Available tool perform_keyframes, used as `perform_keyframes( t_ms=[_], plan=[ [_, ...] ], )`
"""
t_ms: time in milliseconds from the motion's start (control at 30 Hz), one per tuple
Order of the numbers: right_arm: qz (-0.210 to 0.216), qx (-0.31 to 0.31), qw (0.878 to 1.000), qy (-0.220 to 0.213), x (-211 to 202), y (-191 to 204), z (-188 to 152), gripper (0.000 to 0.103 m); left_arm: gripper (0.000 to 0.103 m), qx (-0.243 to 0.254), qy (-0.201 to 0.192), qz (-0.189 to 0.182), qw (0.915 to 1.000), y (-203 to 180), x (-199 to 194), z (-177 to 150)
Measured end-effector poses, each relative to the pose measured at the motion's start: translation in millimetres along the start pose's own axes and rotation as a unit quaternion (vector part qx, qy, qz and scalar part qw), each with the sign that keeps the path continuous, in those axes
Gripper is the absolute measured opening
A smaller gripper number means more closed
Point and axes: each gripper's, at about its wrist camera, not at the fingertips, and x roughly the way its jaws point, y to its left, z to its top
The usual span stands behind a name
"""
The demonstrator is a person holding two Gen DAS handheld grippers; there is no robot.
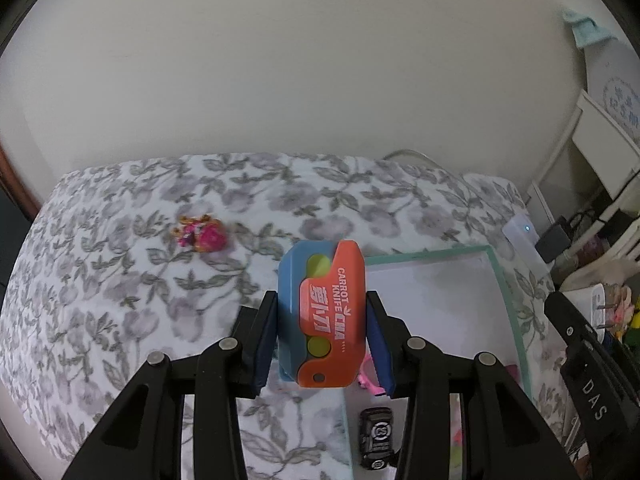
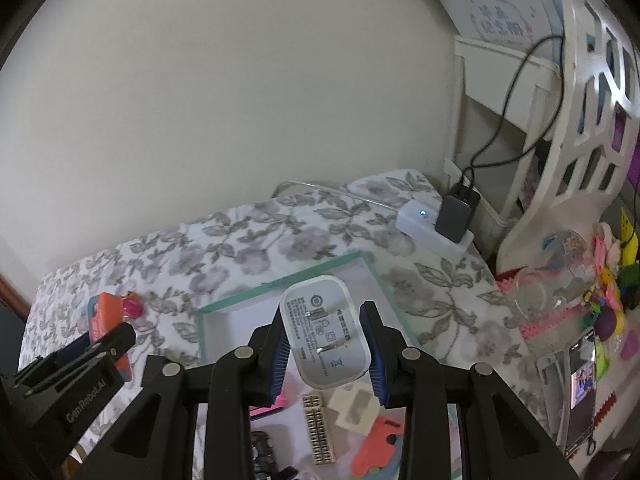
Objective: Organize rigid objects
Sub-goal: 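Lift the toy knife with the left gripper while the right gripper lifts the white charger toward the tray, then lower the toy knife and white charger into the tray and open both grippers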
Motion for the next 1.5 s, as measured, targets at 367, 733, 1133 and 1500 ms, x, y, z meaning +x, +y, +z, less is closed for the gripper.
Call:
perform_keyframes(
  t_ms=[367,733,1133,1500],
  plan=[
    [-0.010,0.009,1.000,0.019,29,-18,-3,0.036,0.044,0.033,0.002,-0.015,0.9993,-30,31,-14],
    [-0.018,0.000,0.997,0.073,73,-19,-21,0.036,0.044,0.053,0.023,-0.032,0.9978,-43,64,-26],
    [-0.027,-0.007,0.994,0.105,96,-17,-36,0.036,0.044,0.055,0.046,-0.028,0.9971,-41,83,-32],
    [-0.029,-0.016,0.992,0.121,109,-12,-46,0.036,0.044,0.060,0.061,-0.021,0.9961,-42,94,-39]
  ],
)
